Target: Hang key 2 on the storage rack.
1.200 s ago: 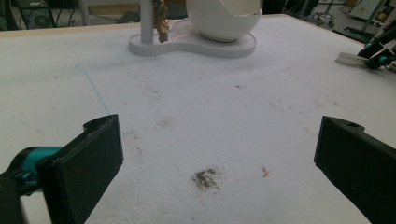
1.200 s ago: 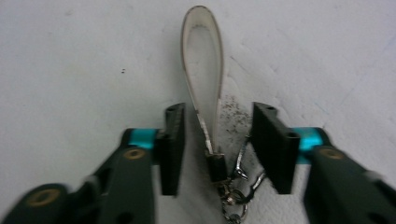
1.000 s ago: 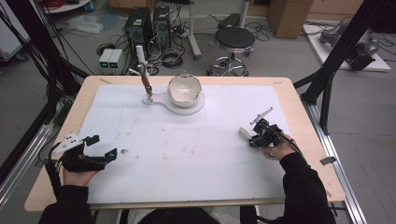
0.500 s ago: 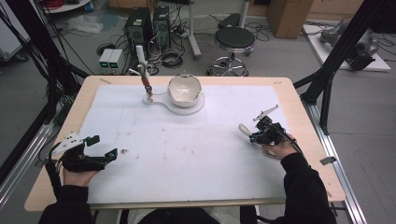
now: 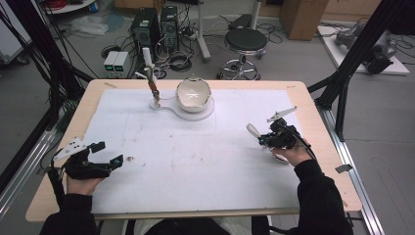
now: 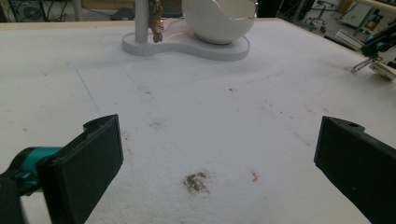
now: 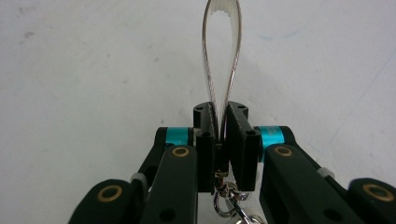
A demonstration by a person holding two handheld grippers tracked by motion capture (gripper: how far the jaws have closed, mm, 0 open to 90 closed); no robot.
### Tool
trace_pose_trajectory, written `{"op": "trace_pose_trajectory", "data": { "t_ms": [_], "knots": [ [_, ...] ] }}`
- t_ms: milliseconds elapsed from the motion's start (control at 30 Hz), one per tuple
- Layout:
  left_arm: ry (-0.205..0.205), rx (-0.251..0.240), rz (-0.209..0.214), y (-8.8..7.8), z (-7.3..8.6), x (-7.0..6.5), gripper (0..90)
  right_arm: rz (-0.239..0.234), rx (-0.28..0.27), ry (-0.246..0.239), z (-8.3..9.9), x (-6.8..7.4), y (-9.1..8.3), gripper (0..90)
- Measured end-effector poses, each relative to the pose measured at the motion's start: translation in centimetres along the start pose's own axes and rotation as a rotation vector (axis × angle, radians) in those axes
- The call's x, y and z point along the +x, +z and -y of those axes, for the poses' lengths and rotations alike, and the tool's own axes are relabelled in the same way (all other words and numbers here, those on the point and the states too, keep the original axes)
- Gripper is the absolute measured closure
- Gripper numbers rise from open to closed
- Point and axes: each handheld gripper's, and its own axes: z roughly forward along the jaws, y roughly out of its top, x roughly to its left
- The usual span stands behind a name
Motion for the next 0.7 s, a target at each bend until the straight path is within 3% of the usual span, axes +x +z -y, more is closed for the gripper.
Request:
{"op": "trace_pose_trajectory", "data": {
  "t_ms": [233,700],
  "knots": [
    [0.016,0.006,0.017,0.4,-1.0,-0.5,1.7,-0.021,-0.040,-0.028,-1.6,1.0,-0.6,82.4],
    [0.052,0.042,0.058,2.3,-2.9,-1.3,1.7,-0.082,-0.074,-0.117,-5.8,4.1,0.0,82.4]
  ]
}}
